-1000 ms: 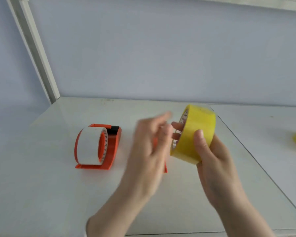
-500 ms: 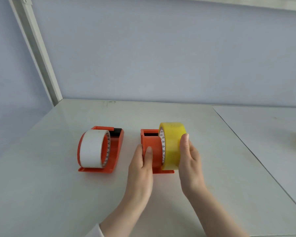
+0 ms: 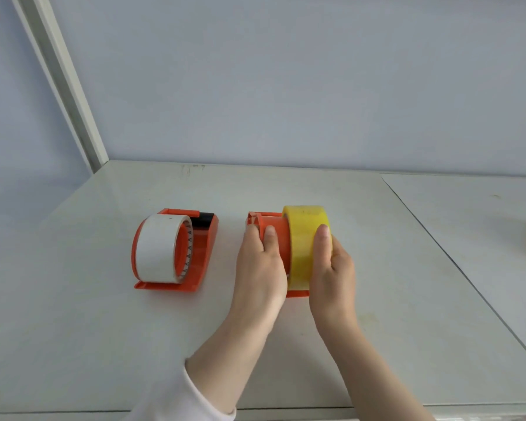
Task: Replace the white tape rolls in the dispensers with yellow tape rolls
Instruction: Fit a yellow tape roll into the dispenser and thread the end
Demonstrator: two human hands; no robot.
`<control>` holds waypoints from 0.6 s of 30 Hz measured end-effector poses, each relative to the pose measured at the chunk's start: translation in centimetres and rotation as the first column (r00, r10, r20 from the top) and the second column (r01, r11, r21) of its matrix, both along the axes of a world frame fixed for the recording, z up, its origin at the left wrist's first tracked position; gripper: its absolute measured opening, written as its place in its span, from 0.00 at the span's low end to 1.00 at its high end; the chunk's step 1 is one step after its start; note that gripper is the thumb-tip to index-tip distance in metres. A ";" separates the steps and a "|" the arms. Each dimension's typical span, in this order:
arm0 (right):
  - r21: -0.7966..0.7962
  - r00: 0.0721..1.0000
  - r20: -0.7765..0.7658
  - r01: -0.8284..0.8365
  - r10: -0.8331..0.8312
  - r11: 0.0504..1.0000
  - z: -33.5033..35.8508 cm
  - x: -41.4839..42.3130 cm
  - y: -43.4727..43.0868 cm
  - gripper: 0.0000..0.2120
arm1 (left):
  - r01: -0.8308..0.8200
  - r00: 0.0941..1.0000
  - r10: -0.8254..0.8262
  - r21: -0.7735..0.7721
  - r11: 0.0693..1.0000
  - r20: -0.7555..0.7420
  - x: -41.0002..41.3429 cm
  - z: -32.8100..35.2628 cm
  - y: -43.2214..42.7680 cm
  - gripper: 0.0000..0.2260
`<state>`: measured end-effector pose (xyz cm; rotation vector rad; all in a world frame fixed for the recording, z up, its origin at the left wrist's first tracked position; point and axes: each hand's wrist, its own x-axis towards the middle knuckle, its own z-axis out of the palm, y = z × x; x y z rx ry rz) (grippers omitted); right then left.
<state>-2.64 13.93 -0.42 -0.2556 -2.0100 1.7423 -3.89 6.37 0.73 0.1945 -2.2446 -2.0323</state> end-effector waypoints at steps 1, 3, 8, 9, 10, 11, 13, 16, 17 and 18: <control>-0.004 1.000 0.003 0.004 -0.004 1.000 0.1 -0.1 0.0 0.21 | -0.003 1.000 0.003 -0.004 1.000 0.005 0.0 0.2 0.1 0.18; -0.011 1.000 -0.001 0.014 -0.014 1.000 -0.1 -0.2 0.0 0.20 | -0.029 1.000 0.029 -0.006 1.000 0.012 -0.2 0.8 0.1 0.18; 0.017 0.999 -0.048 -0.014 0.015 1.000 -1.5 0.8 -0.7 0.19 | -0.078 0.996 0.074 0.067 0.995 0.054 -1.9 2.7 -1.2 0.16; -0.009 0.999 -0.044 -0.031 0.030 0.999 -1.3 0.7 -0.6 0.19 | -0.062 0.997 0.058 0.062 0.996 0.056 -2.1 3.0 -1.4 0.16; -0.037 0.999 -0.030 -0.046 0.045 0.998 -0.9 0.5 -0.4 0.19 | -0.041 0.997 0.038 0.047 0.998 0.060 -2.3 3.1 -1.5 0.16; -0.076 0.999 -0.012 -0.048 0.047 0.996 -0.4 0.4 -0.1 0.20 | -0.022 0.998 0.020 0.032 0.999 0.060 -2.3 3.1 -1.5 0.16; -0.194 1.000 -0.001 -0.009 0.009 0.981 1.1 0.0 0.7 0.21 | 0.002 0.998 -0.003 0.027 1.000 0.058 -2.5 3.0 -1.6 0.18; -0.212 0.999 -0.050 0.007 -0.018 0.977 2.8 0.0 1.0 0.20 | 0.021 0.997 -0.026 0.073 0.997 0.074 -2.0 2.9 -1.4 0.15; -0.178 0.999 -0.053 -0.004 -0.005 0.984 3.2 0.0 0.8 0.22 | 0.025 0.997 -0.031 0.086 0.996 0.067 -1.8 2.7 -1.2 0.13; -0.138 0.999 -0.040 -0.013 0.007 0.990 3.4 -0.1 0.5 0.24 | 0.026 0.998 -0.032 0.097 0.995 0.056 -1.6 2.7 -1.1 0.13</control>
